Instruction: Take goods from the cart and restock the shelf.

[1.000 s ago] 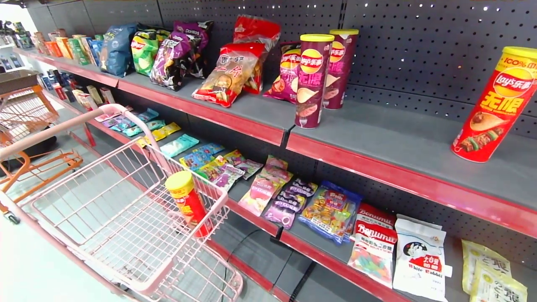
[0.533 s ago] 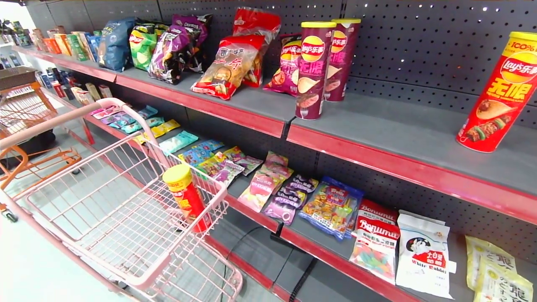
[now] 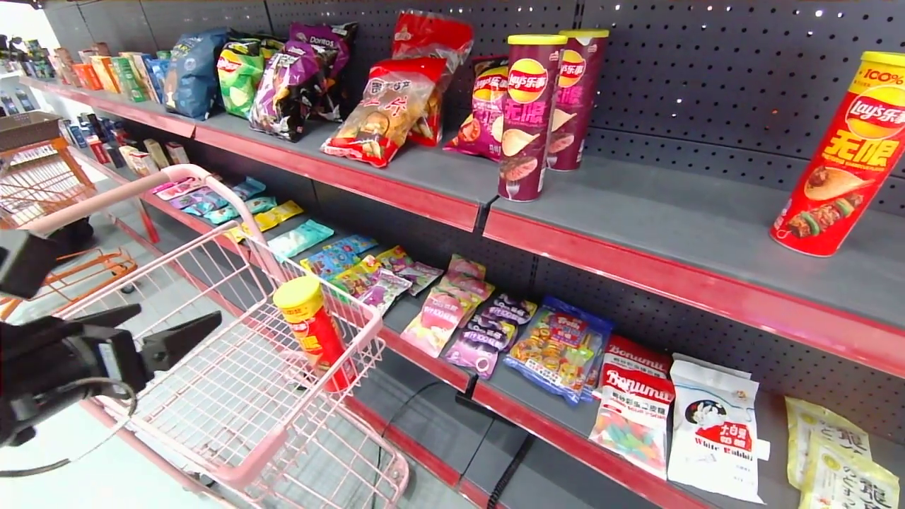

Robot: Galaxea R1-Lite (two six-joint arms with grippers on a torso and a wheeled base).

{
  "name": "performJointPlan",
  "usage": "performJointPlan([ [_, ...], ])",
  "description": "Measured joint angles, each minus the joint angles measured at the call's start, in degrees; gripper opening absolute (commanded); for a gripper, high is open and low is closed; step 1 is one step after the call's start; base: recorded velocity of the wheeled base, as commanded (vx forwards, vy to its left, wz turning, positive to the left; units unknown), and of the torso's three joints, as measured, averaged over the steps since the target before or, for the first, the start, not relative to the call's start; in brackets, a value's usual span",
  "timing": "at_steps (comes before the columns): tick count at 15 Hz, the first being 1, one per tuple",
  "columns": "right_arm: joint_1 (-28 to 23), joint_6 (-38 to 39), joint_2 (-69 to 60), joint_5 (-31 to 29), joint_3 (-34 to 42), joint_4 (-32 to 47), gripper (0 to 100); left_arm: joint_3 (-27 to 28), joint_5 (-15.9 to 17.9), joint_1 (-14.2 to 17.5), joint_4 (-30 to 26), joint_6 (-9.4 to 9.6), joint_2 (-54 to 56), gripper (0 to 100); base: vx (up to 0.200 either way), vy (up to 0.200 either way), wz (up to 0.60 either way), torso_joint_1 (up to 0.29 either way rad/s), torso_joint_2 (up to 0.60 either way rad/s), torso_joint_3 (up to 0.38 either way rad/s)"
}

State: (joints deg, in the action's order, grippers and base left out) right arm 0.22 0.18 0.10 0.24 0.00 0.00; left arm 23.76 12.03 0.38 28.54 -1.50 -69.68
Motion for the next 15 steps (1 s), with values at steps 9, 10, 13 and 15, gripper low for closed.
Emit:
performJointPlan([
  [9, -0.04, 0.00, 0.00, -0.02, 0.00, 0.00, 100, -0.45, 3.01, 1.10, 31.34, 1.61, -36.74, 100, 0.000, 0.000, 0.00, 0.000, 0.00, 0.000],
  [10, -0.04, -0.07, 0.00, 0.00, 0.00, 0.00, 100, 0.83, 3.73, 0.44, 32.63, 1.63, -39.77, 100, 0.000, 0.000, 0.00, 0.000, 0.00, 0.000],
  [13, -0.04, -0.18, 0.00, 0.00, 0.00, 0.00, 100, 4.82, 5.69, -1.08, 33.51, 1.72, -45.48, 100, 0.000, 0.000, 0.00, 0.000, 0.00, 0.000],
  [15, -0.09, -0.18, 0.00, 0.00, 0.00, 0.00, 100, 7.50, 5.89, -1.69, 33.48, 1.74, -47.82, 100, 0.000, 0.000, 0.00, 0.000, 0.00, 0.000],
])
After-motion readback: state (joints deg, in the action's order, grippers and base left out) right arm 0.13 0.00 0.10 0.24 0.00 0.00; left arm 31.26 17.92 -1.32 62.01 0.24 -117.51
